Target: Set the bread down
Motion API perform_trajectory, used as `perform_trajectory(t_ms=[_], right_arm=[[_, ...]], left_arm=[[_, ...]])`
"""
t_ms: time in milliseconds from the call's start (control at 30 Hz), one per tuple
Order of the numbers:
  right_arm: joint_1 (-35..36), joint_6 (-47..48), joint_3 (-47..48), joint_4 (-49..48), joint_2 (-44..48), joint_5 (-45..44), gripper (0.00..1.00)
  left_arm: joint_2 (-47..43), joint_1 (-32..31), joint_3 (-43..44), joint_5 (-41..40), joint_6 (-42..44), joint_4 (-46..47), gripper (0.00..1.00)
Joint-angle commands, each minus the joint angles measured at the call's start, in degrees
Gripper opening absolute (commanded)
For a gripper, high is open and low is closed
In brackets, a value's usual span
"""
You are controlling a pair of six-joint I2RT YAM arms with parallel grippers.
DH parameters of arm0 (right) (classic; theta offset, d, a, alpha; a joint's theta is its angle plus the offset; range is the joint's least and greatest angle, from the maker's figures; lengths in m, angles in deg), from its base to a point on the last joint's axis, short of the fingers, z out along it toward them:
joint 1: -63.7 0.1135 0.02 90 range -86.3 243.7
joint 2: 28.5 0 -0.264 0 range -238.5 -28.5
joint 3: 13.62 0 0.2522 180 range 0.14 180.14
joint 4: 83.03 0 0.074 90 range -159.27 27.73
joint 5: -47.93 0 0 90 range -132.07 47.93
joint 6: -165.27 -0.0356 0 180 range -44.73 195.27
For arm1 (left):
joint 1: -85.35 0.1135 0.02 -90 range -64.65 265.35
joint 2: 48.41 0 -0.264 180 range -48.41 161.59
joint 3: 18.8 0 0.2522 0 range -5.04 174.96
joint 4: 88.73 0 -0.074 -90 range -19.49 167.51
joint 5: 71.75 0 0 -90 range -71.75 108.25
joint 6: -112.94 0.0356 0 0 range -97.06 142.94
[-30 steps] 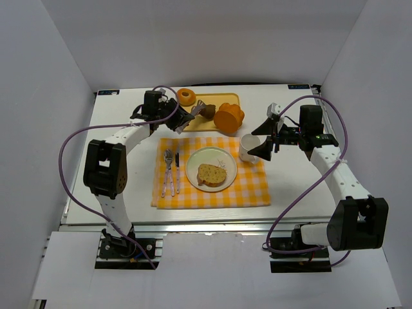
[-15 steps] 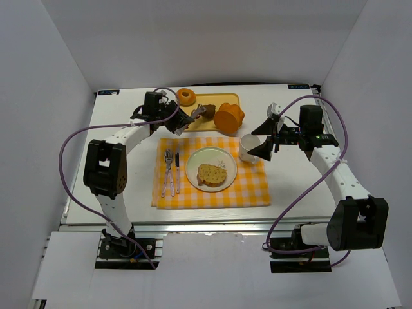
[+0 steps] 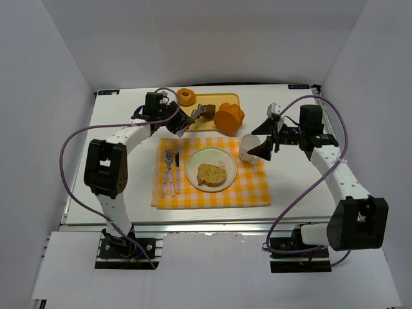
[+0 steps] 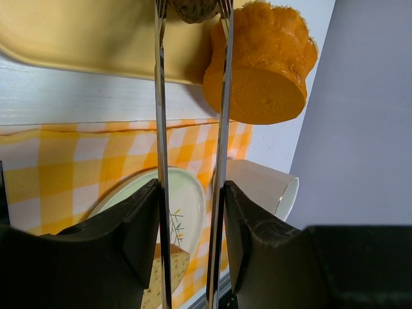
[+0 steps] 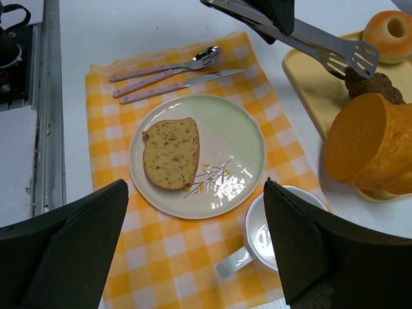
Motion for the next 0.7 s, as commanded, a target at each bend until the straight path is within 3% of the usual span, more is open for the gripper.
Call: perform_trajectory(t_ms=[0, 233, 667], right_arm=[[-0.22, -0.36, -0.53, -1.88, 1.28, 1.25, 0.89], [-0.13, -0.36, -0.62, -1.96, 1.29, 1.25, 0.89], [-0.22, -0.45, -0.62, -1.96, 1.46, 1.34, 0.89]], left_arm=[[0.43, -0.52, 0.39, 1.38, -0.3, 1.75, 0.51], [0.87, -0.53, 0.65, 1.9, -1.27, 2.81, 0.46], [-0.71, -0.26, 0.83, 3.66, -3.47, 5.53, 0.11]])
